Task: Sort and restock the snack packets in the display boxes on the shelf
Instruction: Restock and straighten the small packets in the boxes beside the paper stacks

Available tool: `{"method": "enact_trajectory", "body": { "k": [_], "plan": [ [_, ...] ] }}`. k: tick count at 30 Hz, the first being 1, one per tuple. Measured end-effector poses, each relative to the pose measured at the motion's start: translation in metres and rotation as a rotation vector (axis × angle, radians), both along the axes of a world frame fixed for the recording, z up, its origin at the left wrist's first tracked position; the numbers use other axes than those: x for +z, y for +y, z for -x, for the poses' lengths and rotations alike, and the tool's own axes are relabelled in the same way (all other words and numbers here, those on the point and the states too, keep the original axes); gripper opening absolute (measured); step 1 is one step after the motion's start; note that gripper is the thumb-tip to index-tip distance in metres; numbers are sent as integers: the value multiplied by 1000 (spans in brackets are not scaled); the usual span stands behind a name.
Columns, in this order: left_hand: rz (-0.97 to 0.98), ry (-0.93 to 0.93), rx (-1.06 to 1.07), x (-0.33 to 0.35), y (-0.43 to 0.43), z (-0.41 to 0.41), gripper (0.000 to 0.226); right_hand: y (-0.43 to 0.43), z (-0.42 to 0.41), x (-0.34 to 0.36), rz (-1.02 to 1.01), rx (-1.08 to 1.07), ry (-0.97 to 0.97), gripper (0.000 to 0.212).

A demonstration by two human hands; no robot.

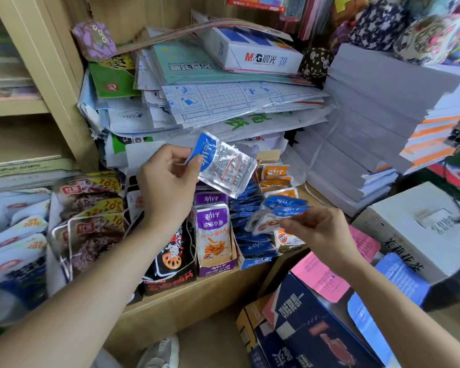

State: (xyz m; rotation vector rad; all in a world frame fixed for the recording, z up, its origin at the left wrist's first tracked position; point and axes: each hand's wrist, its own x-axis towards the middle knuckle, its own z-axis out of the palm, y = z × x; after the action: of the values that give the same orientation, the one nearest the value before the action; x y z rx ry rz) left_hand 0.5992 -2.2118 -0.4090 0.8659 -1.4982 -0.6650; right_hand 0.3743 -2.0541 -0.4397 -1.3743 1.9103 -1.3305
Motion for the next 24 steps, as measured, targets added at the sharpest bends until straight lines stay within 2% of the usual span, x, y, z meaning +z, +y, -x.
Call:
{"method": "enact_trajectory", "body": {
  "k": [5,9,12,14,16,18,24],
  "plan": [
    [171,-146,-28,-7,5,17,4,11,8,6,148,-159,-247,12],
    [329,-204,1,-12,3,27,6,15,17,9,230,-234,-418,19],
    [463,-372,-61,-15,3,30,4,13,19,10,219,-224,-478,19],
    [417,-440,-149,-17,3,29,10,11,18,11,216,-209,-512,24],
    [290,-463,-245,-20,5,26,20,10,16,13,213,-190,-539,34],
    [212,-490,-292,-23,6,24,29,9,14,15,214,-177,-570,35],
    [211,-688,-192,-22,8,27,19,7,9,20,248,-151,-653,24]
  ]
}}
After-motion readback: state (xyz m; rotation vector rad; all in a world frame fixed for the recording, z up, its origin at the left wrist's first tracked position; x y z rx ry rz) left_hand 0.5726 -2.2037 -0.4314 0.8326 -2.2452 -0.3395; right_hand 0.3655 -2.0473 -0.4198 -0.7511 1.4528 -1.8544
